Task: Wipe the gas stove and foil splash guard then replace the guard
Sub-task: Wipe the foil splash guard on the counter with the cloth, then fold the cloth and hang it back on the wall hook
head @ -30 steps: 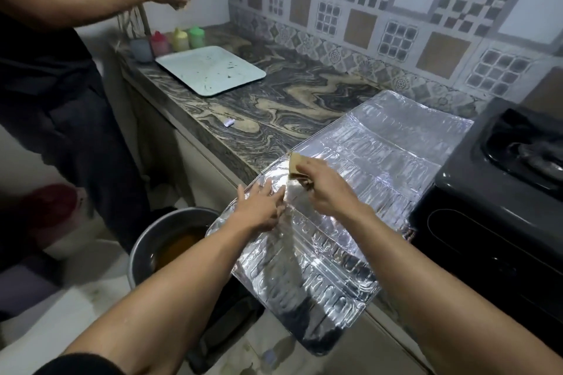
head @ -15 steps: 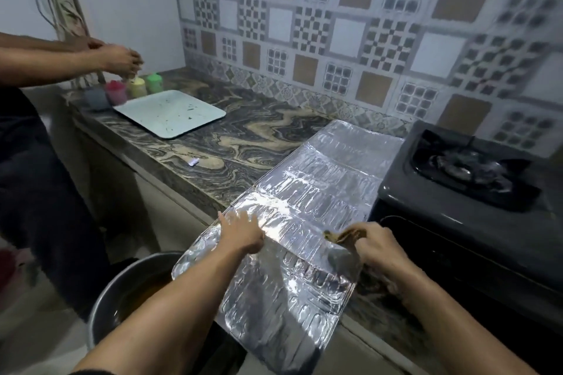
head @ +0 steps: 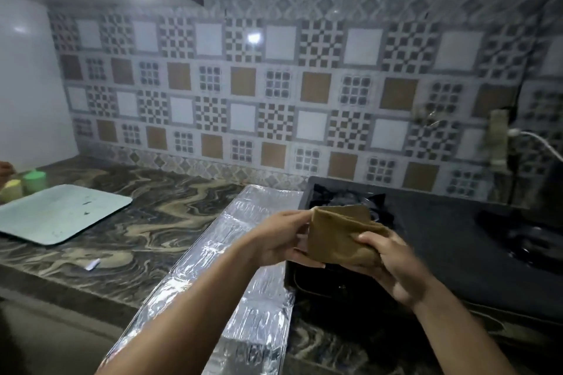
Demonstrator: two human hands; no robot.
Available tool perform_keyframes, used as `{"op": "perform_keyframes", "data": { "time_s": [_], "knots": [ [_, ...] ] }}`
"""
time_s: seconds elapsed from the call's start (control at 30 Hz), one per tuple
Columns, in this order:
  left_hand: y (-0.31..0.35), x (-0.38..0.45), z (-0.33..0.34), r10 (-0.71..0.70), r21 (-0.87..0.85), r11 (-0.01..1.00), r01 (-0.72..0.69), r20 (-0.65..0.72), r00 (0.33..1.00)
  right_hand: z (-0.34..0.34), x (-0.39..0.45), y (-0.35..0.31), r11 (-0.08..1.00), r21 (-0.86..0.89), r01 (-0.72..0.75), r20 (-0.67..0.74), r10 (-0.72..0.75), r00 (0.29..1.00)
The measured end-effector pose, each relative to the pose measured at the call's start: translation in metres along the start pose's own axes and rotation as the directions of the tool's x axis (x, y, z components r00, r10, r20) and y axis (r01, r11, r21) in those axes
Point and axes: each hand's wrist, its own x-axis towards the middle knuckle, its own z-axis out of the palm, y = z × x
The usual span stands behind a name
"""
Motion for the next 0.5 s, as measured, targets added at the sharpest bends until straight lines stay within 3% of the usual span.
{"op": "perform_keyframes", "data": {
  "time_s": [0.17,0.23,0.33,0.4,0.5],
  "knots": [
    [0.016,0.014,0.04,0.039,0.043,0.998,-0.041,0.047,0.998,-0.03,-0.008,-0.014,0.898,-0.39,0.204,-0.136,-0.275,0.952],
    [0.017,0.019,0.053,0.06,0.099,0.993,-0.062,0.029,0.998,-0.039,-0.016,-0.018,0.777,-0.571,0.266,-0.127,-0.403,0.906],
    [0.017,0.024,0.067,0.083,0.124,0.989,-0.085,0.026,0.996,-0.054,-0.023,-0.024,0.507,-0.812,0.288,-0.019,-0.517,0.856],
    [0.016,0.025,0.073,0.092,0.15,0.984,-0.096,0.032,0.995,-0.059,-0.028,-0.027,0.437,-0.852,0.289,0.03,-0.511,0.859],
    [0.017,0.024,0.081,0.092,0.158,0.983,-0.096,0.035,0.995,-0.057,-0.033,-0.032,0.449,-0.824,0.346,0.054,-0.545,0.837]
  ]
}}
